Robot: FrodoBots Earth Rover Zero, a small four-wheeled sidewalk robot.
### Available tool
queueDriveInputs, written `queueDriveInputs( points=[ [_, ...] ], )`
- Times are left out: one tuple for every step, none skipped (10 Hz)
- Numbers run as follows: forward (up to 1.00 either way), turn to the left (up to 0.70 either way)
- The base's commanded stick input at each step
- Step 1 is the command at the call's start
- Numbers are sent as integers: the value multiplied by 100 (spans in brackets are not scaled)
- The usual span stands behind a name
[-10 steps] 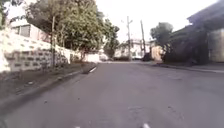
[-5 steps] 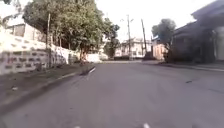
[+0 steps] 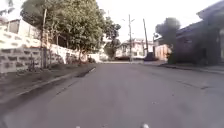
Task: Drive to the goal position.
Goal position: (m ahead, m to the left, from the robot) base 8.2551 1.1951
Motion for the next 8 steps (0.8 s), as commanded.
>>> queueDriveInputs(
  points=[
    [100, 0],
    [100, 0],
    [100, 0],
    [100, 0],
    [100, 0],
    [100, 0],
    [100, 0],
    [100, 0]
  ],
)
